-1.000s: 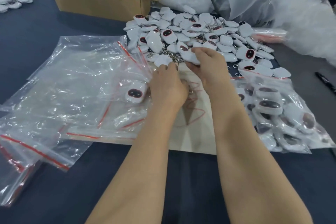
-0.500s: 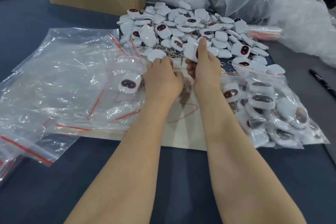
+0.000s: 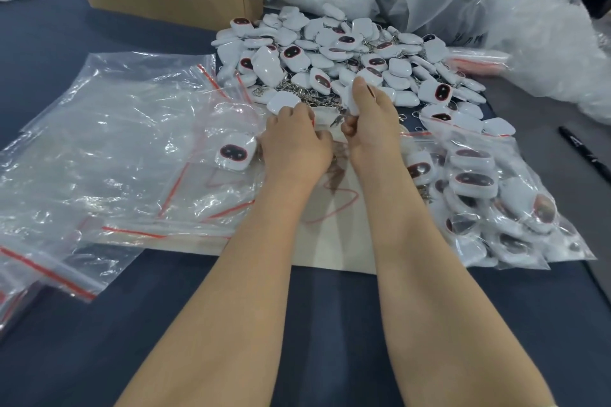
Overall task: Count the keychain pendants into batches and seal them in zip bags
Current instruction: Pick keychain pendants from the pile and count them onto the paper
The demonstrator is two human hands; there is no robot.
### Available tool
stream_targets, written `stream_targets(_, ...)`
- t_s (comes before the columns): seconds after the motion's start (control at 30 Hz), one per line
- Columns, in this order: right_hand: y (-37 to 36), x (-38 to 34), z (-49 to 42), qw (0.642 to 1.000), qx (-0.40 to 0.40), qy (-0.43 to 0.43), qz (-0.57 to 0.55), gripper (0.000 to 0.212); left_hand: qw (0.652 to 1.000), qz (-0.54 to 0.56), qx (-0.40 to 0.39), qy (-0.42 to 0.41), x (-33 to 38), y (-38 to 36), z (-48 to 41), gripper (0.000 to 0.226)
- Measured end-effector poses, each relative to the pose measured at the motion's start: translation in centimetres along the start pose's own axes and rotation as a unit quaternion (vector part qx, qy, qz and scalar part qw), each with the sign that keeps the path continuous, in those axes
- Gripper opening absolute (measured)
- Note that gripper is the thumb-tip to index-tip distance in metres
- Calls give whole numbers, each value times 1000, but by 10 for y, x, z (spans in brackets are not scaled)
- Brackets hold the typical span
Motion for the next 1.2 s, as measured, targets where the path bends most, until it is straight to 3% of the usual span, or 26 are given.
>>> stream_targets(0.13,-5,4,0,999,13,-9,29,33,1000,2,-1,2,0,1,0,33)
stream_targets(0.27,-12,4,4,995,-34,-23,-89,23,1000,5,3,7,1,1,0,31)
stream_targets(0.33,-13,4,6,996,-47,-15,-77,22,1000,6,4,8,1,2,0,31)
stream_targets(0.43,-10,3,6,997,-67,11,-30,3,1000,7,-1,7,1,3,0,33)
stream_targets(0.77,-10,2,10,993,-113,38,-16,9,1000,1,-1,9,1,1,0,32)
stream_targets(0.9,-11,3,9,994,-102,15,-38,7,1000,-2,0,9,1,1,0,32)
stream_targets(1.03,-11,3,8,994,-78,-18,-79,21,1000,3,2,10,1,1,0,31)
stream_targets(1.2,-13,4,11,995,-102,17,-8,22,1000,3,-4,10,1,2,0,29)
Point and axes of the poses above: each hand's wrist, its own z-axis away from the middle knuckle, its own y-axis out of the back of the hand, x = y × z, the point moved 2 cm from there along -z, towards the middle knuckle, and after that the axes turned 1 degree about y, right-handed, at the moved point
